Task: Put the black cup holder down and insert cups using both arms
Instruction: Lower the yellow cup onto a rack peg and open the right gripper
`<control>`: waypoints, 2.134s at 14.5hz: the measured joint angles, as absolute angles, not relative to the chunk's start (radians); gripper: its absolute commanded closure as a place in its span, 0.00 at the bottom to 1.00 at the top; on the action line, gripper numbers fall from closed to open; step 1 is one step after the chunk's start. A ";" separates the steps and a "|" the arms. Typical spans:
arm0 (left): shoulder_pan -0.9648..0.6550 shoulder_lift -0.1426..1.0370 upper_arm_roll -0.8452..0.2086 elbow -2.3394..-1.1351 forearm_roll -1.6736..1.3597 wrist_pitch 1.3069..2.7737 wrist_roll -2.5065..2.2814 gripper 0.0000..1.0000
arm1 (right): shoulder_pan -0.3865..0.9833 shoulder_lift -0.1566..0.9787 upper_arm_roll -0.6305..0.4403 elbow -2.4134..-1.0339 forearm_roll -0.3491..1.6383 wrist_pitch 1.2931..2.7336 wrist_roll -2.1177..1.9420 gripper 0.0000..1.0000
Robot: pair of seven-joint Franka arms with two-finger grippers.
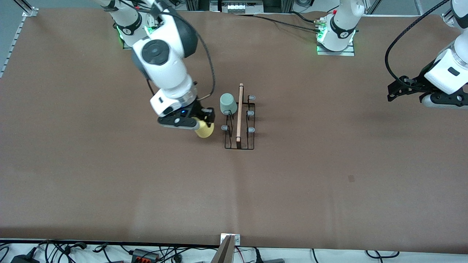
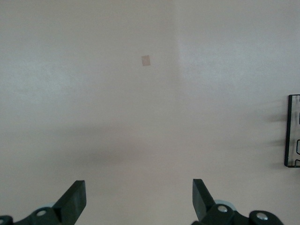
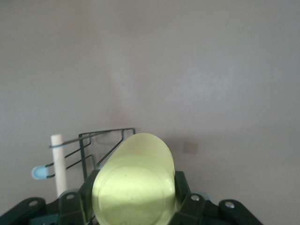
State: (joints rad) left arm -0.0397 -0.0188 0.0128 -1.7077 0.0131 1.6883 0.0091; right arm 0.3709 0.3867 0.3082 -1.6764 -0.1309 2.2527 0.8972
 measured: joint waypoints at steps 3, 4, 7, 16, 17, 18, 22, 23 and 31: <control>-0.040 -0.019 0.013 -1.708 0.013 1.688 0.009 0.00 | 0.434 0.414 0.307 -1.663 -0.172 2.258 1.000 0.85; -0.040 -0.019 0.013 -1.708 0.013 1.688 0.009 0.00 | 0.444 0.427 0.306 -1.655 -0.181 2.260 1.012 0.85; -0.040 -0.019 0.013 -1.708 0.013 1.688 0.009 0.00 | 0.451 0.470 0.295 -1.615 -0.187 2.270 1.018 0.84; -0.040 -0.019 0.013 -1.708 0.013 1.688 0.009 0.00 | 0.474 0.551 0.258 -1.584 -0.189 2.370 1.018 0.81; -0.040 -0.019 0.013 -1.708 0.013 1.688 0.009 0.00 | 0.475 0.553 0.258 -1.583 -0.189 2.370 1.018 0.79; -0.039 -0.019 0.013 -1.708 0.013 1.688 0.009 0.00 | 0.477 0.556 0.258 -1.583 -0.189 2.370 1.018 0.71; -0.039 -0.019 0.013 -1.708 0.013 1.688 0.009 0.00 | 0.493 0.573 0.258 -1.584 -0.189 2.370 1.019 0.00; -0.039 -0.019 0.013 -1.708 0.013 1.688 0.009 0.00 | 0.498 0.576 0.258 -1.583 -0.189 2.370 1.020 0.00; -0.039 -0.019 0.013 -1.708 0.013 1.688 0.009 0.00 | 0.438 0.471 0.241 -1.569 -0.189 2.304 0.979 0.00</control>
